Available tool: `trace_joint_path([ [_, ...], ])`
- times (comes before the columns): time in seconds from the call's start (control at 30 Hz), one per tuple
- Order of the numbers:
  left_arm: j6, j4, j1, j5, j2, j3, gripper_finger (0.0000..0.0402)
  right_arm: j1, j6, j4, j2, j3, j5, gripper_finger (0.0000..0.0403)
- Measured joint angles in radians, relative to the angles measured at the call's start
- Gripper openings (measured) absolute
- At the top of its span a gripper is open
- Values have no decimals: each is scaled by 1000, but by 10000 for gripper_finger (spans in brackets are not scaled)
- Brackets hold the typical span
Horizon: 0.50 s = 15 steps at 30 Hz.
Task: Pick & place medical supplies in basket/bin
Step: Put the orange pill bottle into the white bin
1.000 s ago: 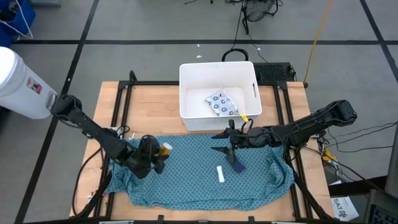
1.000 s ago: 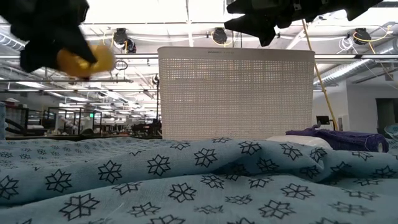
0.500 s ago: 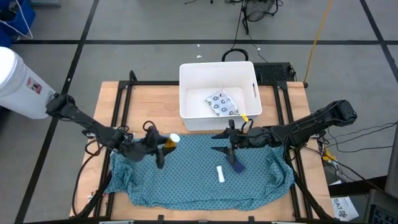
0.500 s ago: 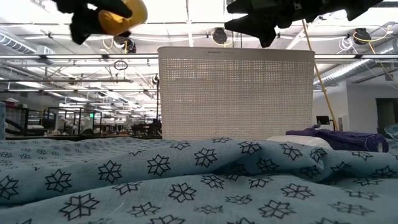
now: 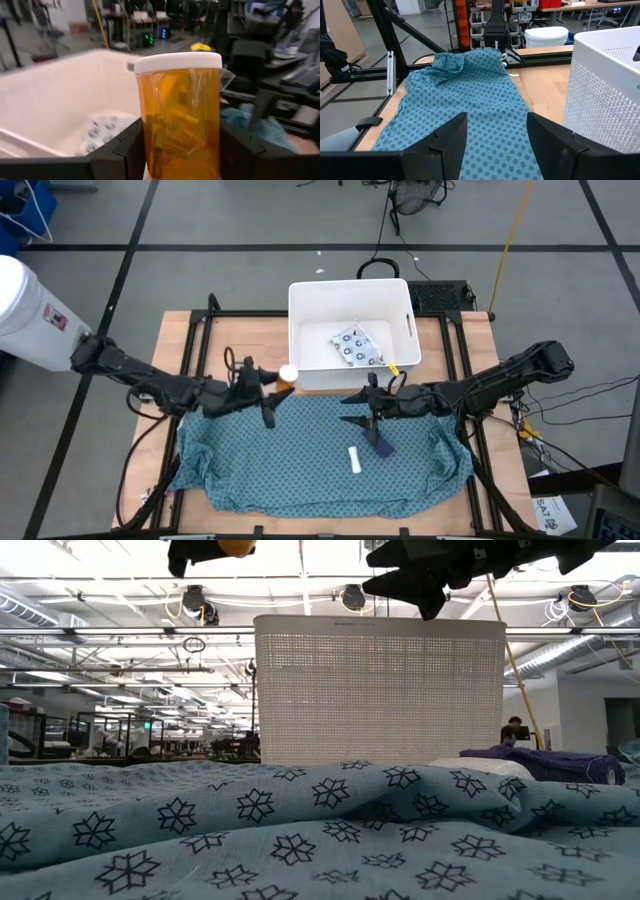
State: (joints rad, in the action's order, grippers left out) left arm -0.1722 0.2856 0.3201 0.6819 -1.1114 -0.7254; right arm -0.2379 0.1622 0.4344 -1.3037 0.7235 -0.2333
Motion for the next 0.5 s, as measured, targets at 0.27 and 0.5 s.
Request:
trace_joint_path([
  [0.27,125,34,-87,-1,0,0,184,12,-37,93,0,13,3,196],
  [0.5,197,105,-119,-85,-16,0,184,118,29,-103,0,173,129,196],
])
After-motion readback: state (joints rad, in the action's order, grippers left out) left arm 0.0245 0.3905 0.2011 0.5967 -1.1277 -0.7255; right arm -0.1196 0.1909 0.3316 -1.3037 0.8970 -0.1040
